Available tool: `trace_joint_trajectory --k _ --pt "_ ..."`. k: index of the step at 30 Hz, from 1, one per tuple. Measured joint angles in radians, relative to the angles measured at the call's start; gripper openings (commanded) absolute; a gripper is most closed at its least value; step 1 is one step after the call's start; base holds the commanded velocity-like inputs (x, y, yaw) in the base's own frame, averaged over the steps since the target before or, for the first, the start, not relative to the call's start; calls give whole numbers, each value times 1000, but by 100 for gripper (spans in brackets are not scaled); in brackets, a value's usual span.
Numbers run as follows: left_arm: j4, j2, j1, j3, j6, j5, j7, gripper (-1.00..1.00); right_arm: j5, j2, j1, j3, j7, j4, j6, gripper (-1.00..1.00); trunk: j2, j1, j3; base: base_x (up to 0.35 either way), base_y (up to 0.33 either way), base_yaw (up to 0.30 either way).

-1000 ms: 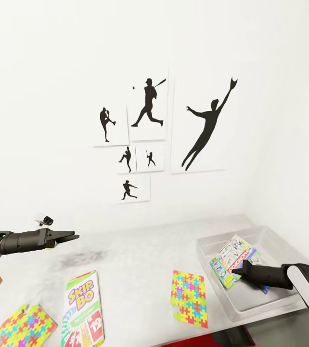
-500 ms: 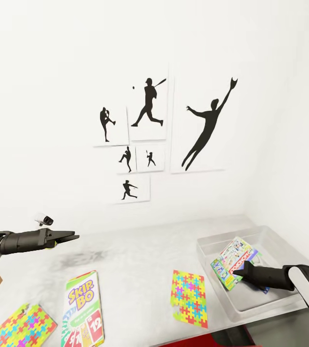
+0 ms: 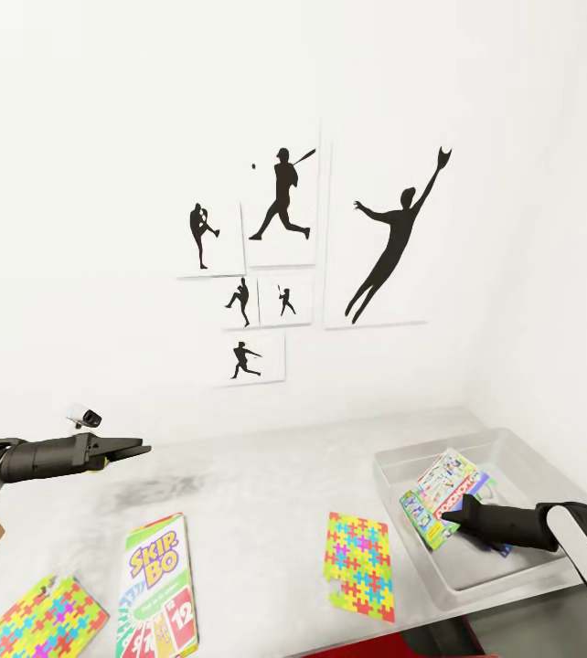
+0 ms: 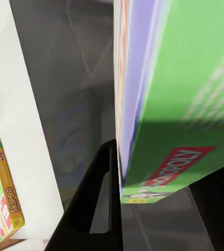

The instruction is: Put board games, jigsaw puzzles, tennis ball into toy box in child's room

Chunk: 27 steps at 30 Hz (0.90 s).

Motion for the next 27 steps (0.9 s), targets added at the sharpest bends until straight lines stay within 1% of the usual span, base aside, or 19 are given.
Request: trace_joint_trajectory --k 6,27 --pt "0 0 0 0 0 0 0 100 0 4 0 0 0 0 0 -100 0 0 -4 0 0 0" --pt "0 -1 0 0 0 0 0 100 0 7 0 0 0 0 0 -100 0 0 -37 0 0 0"
